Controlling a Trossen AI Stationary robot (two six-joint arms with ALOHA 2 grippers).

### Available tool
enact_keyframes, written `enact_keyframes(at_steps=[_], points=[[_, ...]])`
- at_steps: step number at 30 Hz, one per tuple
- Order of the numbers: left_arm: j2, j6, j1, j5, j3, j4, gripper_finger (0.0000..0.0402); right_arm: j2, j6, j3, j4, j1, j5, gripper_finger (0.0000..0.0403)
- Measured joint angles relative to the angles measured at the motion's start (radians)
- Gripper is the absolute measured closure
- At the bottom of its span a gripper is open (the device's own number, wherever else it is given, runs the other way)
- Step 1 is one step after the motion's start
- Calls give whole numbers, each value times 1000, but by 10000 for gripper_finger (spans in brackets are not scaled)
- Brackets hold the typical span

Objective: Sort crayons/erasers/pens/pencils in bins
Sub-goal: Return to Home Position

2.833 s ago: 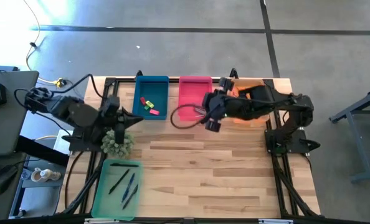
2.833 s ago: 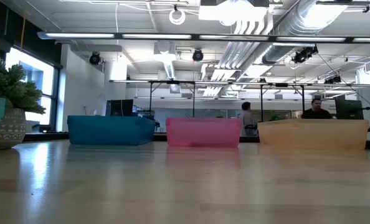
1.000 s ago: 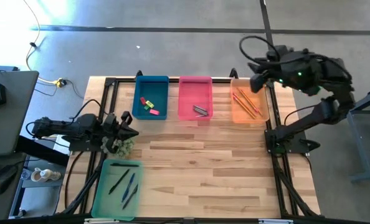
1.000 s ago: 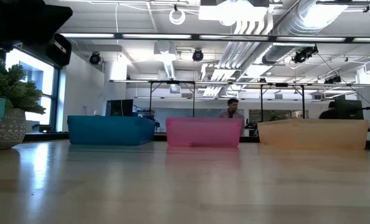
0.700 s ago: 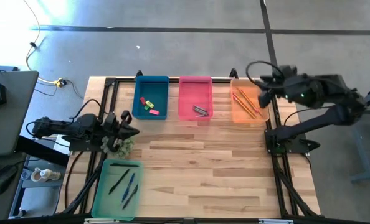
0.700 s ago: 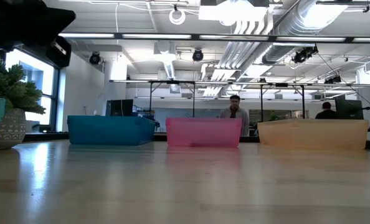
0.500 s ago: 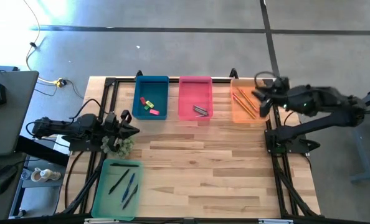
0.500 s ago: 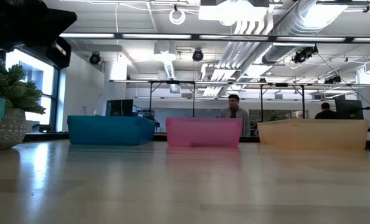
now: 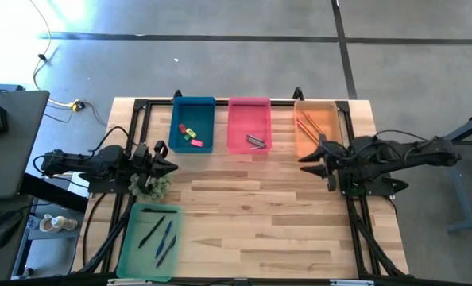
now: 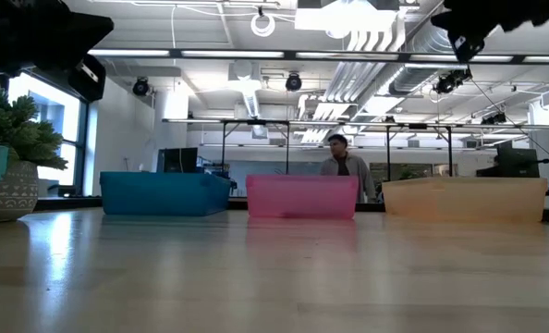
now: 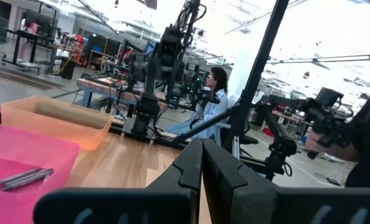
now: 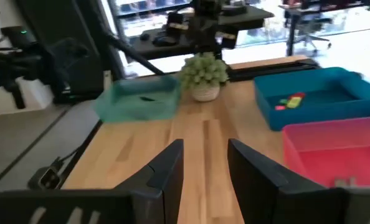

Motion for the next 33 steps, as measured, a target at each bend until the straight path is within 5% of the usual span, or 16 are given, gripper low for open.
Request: enact_keyframes(at_steps=[14, 33], points=[[0, 0, 0, 0, 0, 0, 401, -227, 29, -361, 303, 0, -44, 286], [0, 0, 0, 0, 0, 0, 401, -322, 84, -506, 352, 0, 7, 286]])
